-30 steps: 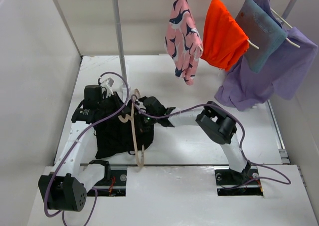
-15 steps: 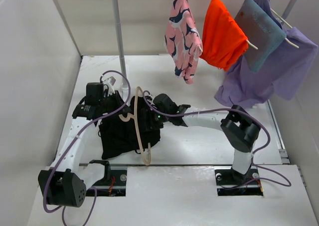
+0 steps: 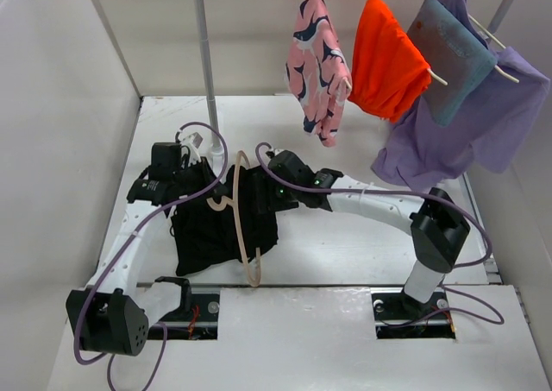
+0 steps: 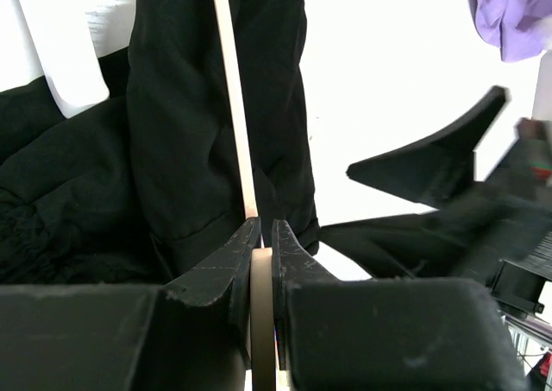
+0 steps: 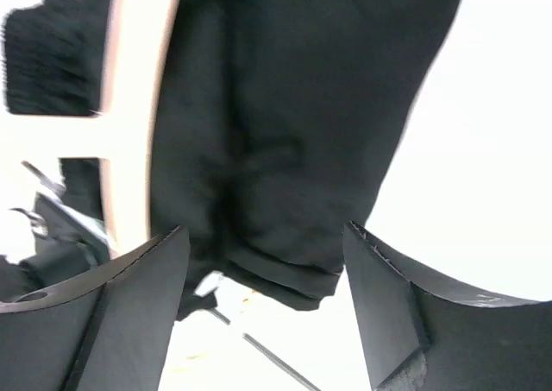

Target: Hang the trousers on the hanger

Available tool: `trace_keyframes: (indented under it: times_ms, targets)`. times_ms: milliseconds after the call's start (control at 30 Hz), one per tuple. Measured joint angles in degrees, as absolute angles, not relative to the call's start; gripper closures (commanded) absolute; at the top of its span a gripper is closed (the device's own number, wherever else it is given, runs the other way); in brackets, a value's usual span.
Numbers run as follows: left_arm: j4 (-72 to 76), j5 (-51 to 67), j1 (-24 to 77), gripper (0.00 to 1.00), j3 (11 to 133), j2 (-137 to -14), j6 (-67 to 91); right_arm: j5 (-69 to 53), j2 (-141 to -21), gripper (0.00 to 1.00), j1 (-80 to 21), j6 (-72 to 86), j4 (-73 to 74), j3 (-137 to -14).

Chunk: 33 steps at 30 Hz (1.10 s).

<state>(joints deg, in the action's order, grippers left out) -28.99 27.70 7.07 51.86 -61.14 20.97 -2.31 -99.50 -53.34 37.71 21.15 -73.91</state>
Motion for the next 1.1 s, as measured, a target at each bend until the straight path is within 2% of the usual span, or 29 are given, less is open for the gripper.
trace_keyframes:
  times_ms: [267,433,567,633,733,767,833,900,933,1033,1100]
  targets:
    - [-28.62,27.59,7.07,1.0,51.9,-61.78,21.06,-2.98,-98.37,0.22,-55.59,36.6,19.44,-77.01]
    - [-27.83,27.7,7.07,1.0,51.88,-61.84,22.2,-5.85,-100.2,0.3,-55.99,37.54,15.68,-77.12]
    - [-27.59,27.94,7.09,1.0,51.88,-61.82,22.92,-8.56,-105.65,0.39,-55.99,38.48,13.47,-79.72]
    - [-27.59,27.94,7.09,1.0,51.88,-61.82,23.05,-9.78,-108.79,0.4,-55.99,38.89,12.4,-81.23]
    - [-27.94,28.03,7.09,1.0,51.88,-61.82,23.07,-10.92,-111.46,0.51,-55.96,39.99,11.51,-81.84]
    - [-28.08,28.21,7.18,1.0,51.88,-61.82,23.07,-11.31,-111.72,0.67,-55.99,40.45,11.35,-82.06]
    - [-28.03,28.99,7.25,1.0,51.88,-61.82,23.09,-11.73,-111.72,0.84,-55.99,41.39,10.83,-82.56]
    - [-27.92,30.37,7.2,0.77,51.88,-61.56,22.98,-11.18,-111.72,1.0,-56.03,43.51,11.07,-82.65]
    - [-27.9,30.72,7.18,0.68,51.99,-61.52,22.57,-11.55,-111.72,1.0,-55.66,43.92,10.98,-82.56]
    - [-30.92,31.86,7.2,0.48,56.23,-62.94,20.62,-13.23,-110.67,1.0,-54.76,45.15,9.3,-80.47]
    - [-33.08,31.18,7.33,0.39,63.09,-64.55,18.09,-14.92,-109.34,1.0,-54.06,45.93,7.66,-77.89]
